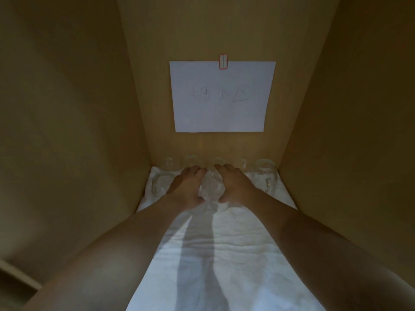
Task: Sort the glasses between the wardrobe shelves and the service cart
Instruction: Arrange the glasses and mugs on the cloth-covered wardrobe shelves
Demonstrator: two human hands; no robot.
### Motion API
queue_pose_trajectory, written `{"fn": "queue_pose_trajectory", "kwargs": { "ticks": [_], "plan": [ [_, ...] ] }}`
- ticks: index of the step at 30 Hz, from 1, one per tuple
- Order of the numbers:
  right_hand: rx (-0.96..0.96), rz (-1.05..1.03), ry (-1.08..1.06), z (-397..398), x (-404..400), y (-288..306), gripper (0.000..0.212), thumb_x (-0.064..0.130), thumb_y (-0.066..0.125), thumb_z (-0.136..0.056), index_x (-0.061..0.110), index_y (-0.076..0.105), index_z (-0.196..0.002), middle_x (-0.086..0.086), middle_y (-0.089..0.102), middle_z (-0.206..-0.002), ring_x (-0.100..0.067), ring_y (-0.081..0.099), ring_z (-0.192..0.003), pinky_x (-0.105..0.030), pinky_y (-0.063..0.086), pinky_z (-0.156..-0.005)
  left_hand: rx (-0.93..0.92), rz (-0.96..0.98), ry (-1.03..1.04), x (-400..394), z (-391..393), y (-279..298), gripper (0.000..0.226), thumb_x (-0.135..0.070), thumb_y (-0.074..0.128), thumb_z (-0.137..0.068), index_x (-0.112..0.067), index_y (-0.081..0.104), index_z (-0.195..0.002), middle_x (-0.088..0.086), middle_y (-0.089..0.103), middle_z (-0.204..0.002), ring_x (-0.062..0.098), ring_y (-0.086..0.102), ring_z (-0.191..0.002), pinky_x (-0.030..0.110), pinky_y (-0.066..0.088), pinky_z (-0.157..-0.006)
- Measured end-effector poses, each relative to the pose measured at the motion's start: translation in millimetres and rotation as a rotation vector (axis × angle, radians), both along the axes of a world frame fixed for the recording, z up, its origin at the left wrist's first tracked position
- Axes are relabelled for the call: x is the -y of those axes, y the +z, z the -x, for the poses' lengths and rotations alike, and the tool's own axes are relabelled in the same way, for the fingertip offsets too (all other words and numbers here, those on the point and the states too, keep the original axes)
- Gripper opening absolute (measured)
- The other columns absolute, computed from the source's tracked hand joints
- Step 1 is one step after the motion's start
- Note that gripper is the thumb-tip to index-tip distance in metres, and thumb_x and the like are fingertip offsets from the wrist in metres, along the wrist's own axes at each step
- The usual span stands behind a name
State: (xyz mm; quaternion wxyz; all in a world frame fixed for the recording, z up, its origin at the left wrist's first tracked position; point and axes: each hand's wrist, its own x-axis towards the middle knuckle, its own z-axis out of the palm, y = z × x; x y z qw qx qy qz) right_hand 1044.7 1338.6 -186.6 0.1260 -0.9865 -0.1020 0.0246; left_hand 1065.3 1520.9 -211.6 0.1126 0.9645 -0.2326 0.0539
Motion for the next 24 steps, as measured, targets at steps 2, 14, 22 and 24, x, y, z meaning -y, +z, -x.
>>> {"fn": "queue_pose_trajectory", "kwargs": {
  "ticks": [2, 14, 22, 24],
  "plan": [
    [0.023, -0.004, -0.026, 5, 2, 4, 0.114, 0.031, 0.089, -0.069, 0.022, 0.019, -0.160, -0.009, 0.034, -0.154, -0.035, 0.040, -0.137, -0.044, 0.043, -0.109, -0.023, 0.057, 0.025, 0, 2, 6, 0.095, -0.040, 0.083, -0.076, -0.021, 0.030, -0.153, 0.002, 0.038, -0.152, 0.027, 0.036, -0.138, 0.042, 0.043, -0.107],
    [0.135, -0.013, -0.157, 37, -7, 38, 0.107, 0.039, 0.086, -0.073, 0.024, 0.023, -0.159, -0.011, 0.036, -0.153, -0.036, 0.037, -0.138, -0.048, 0.041, -0.110, 0.048, 0.142, 0.038, -8, 18, 66, 0.086, -0.043, 0.073, -0.085, -0.020, 0.029, -0.156, 0.006, 0.035, -0.157, 0.029, 0.033, -0.143, 0.043, 0.040, -0.110],
    [0.176, -0.061, -0.285, 73, -18, 48, 0.093, 0.043, 0.081, -0.079, 0.021, 0.033, -0.156, -0.012, 0.042, -0.150, -0.034, 0.039, -0.137, -0.045, 0.040, -0.110, 0.023, 0.129, -0.010, -20, 33, 85, 0.081, -0.041, 0.071, -0.087, -0.022, 0.030, -0.154, 0.005, 0.032, -0.156, 0.031, 0.031, -0.141, 0.049, 0.040, -0.108],
    [0.157, -0.047, -0.322, 83, -18, 48, 0.092, 0.045, 0.079, -0.081, 0.022, 0.031, -0.156, -0.011, 0.040, -0.152, -0.034, 0.037, -0.139, -0.044, 0.039, -0.110, 0.017, 0.147, -0.046, -20, 40, 85, 0.081, -0.041, 0.070, -0.086, -0.021, 0.031, -0.154, 0.006, 0.034, -0.154, 0.031, 0.033, -0.140, 0.049, 0.040, -0.108]
  ]
}}
